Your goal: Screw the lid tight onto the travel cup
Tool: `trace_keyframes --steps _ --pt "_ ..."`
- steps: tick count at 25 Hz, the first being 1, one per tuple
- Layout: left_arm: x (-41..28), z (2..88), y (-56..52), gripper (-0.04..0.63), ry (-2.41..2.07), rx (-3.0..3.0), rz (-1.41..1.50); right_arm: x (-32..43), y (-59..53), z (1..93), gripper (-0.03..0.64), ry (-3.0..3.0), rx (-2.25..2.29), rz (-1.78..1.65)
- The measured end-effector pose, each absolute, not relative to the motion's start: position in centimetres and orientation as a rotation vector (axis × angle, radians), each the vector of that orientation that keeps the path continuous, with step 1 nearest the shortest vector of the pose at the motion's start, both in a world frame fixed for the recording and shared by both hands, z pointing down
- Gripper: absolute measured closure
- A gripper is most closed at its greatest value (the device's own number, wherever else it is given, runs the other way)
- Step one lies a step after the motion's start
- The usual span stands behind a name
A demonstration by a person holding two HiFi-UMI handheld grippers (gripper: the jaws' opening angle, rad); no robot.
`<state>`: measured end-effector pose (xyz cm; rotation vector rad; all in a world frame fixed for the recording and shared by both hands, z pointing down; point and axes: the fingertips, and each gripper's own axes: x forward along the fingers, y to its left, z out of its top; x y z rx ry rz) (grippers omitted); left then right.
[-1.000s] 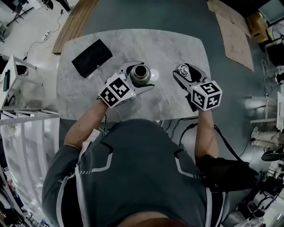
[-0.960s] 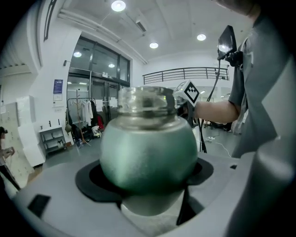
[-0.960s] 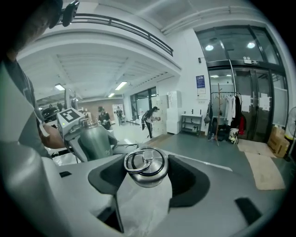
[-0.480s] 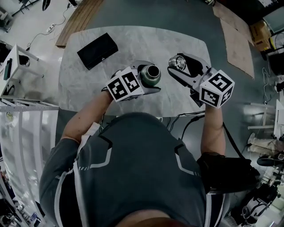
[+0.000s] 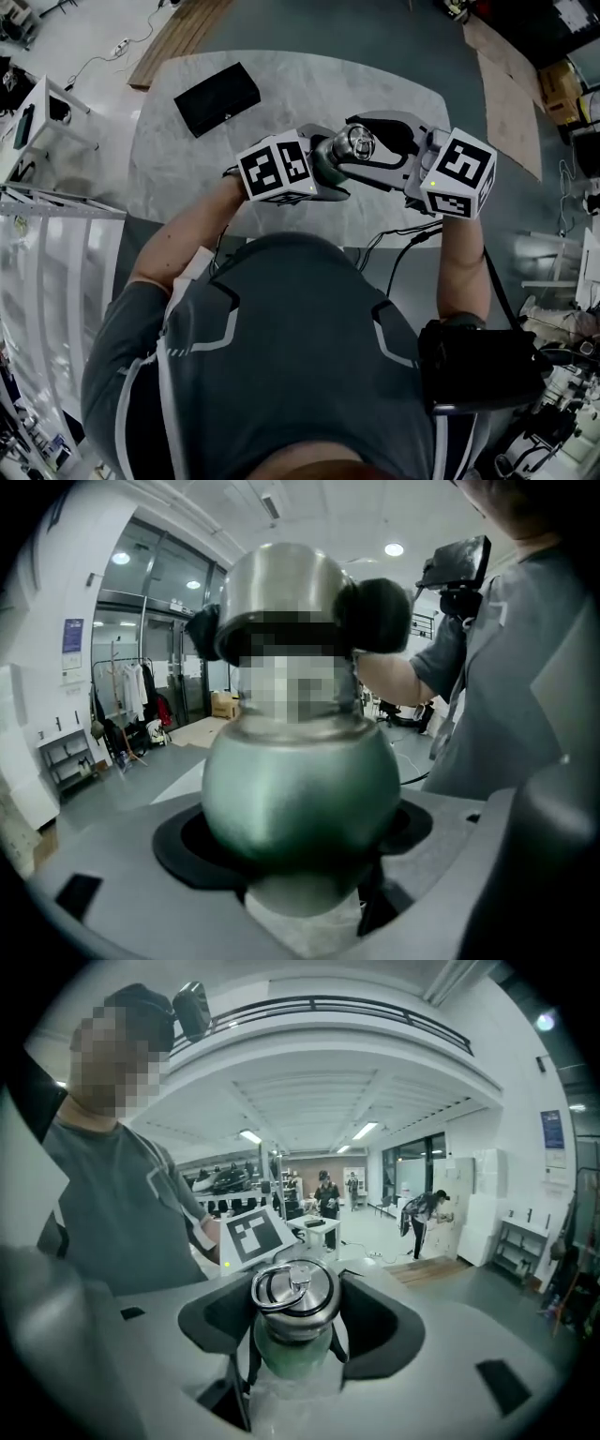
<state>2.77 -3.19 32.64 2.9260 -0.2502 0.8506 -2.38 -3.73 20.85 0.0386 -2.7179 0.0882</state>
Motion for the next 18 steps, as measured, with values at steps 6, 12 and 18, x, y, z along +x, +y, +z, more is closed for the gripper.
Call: trace_keyframes --steps 6,12,18 --pt "2.6 32.6 -3.0 0.198 -0.251 2.913 0.853 -3.1 -2.6 21.3 0.325 -2.690 -0.054 0.065" --pt "2.9 32.1 -2.5 0.198 -0.261 2.930 0.841 -2.9 -2.2 21.7 0.325 -2.693 -0.059 0.125" --pt "2.6 32.8 -3.7 0.198 -0.442 2.897 0.925 -2.9 -2.9 22.7 0.327 -2.657 0.059 0.135"
